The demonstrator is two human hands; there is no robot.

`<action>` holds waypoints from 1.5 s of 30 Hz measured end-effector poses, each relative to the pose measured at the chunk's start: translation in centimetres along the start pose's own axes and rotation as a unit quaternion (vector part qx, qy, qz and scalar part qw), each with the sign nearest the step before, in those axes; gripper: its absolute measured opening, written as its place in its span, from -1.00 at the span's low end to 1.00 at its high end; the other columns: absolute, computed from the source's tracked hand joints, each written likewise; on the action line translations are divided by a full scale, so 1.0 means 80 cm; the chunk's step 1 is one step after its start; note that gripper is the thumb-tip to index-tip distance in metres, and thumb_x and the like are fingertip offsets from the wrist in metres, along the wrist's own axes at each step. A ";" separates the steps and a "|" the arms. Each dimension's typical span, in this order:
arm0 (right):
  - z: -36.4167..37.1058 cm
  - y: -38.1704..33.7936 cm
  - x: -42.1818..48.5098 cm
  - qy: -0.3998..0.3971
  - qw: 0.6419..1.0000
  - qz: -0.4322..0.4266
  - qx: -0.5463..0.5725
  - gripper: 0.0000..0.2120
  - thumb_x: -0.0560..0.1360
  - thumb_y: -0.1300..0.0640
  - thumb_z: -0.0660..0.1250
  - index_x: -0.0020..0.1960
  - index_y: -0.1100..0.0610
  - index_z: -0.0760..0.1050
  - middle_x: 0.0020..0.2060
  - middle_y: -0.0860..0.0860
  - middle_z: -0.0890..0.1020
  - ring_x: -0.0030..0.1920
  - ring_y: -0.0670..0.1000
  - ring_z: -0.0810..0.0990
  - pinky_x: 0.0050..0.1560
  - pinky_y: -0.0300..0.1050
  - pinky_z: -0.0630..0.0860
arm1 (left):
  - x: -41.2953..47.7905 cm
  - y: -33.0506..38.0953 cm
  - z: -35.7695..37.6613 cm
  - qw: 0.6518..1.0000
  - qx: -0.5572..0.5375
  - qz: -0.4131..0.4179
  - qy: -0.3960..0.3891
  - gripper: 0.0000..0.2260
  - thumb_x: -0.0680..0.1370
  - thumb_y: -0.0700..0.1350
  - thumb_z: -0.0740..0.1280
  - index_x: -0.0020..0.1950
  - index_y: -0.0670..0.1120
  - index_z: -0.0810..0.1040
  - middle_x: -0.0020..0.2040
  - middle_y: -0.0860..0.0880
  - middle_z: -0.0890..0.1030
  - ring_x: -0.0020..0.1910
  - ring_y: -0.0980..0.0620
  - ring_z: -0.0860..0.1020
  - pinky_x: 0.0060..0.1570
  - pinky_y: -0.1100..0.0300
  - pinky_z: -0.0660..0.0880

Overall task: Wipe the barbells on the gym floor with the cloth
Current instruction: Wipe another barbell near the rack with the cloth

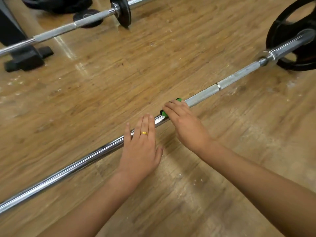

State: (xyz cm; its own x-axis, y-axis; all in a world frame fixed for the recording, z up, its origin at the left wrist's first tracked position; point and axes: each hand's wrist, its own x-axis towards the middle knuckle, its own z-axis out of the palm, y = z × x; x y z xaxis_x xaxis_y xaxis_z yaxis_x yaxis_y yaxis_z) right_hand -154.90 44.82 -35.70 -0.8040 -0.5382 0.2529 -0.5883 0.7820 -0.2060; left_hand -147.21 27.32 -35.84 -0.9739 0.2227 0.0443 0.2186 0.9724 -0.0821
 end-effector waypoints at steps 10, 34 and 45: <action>-0.013 0.050 -0.006 -0.042 0.999 -0.028 0.009 -0.46 0.40 0.48 0.23 0.38 0.31 0.45 0.35 0.19 0.51 0.40 0.22 0.40 0.51 0.20 0.23 | -0.006 0.007 -0.004 1.000 -0.006 -0.015 -0.003 -0.19 0.55 0.21 0.25 0.62 -0.24 0.09 0.58 -0.18 0.25 0.54 -0.13 0.24 0.49 -0.21 0.15; -0.030 0.010 -0.031 -0.057 0.998 -0.010 0.041 -0.43 0.30 0.49 0.21 0.30 0.34 0.50 0.24 0.22 0.58 0.28 0.29 0.51 0.36 0.08 0.31 | -0.060 -0.035 -0.011 0.992 -0.041 0.116 -0.008 -0.24 0.53 0.14 0.17 0.62 -0.25 0.09 0.61 -0.21 0.18 0.57 -0.16 0.21 0.52 -0.08 0.22; -0.059 0.019 -0.037 -0.178 0.983 0.027 -0.015 -0.25 0.36 0.53 0.22 0.53 0.21 0.32 0.48 0.14 0.39 0.50 0.18 0.29 0.48 0.09 0.29 | -0.074 -0.034 -0.022 0.989 -0.051 0.130 -0.056 -0.17 0.41 0.14 0.16 0.60 -0.26 0.16 0.60 -0.22 0.21 0.57 -0.17 0.24 0.47 -0.13 0.31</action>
State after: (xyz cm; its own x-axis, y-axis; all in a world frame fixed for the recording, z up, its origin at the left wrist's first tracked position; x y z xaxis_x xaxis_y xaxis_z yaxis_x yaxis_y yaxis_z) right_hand -153.00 49.13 -32.30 -0.8162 -0.5679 -0.1064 -0.5459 0.8183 -0.1799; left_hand -141.96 23.52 -34.10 -0.8835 0.4623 -0.0755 0.4618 0.8866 0.0244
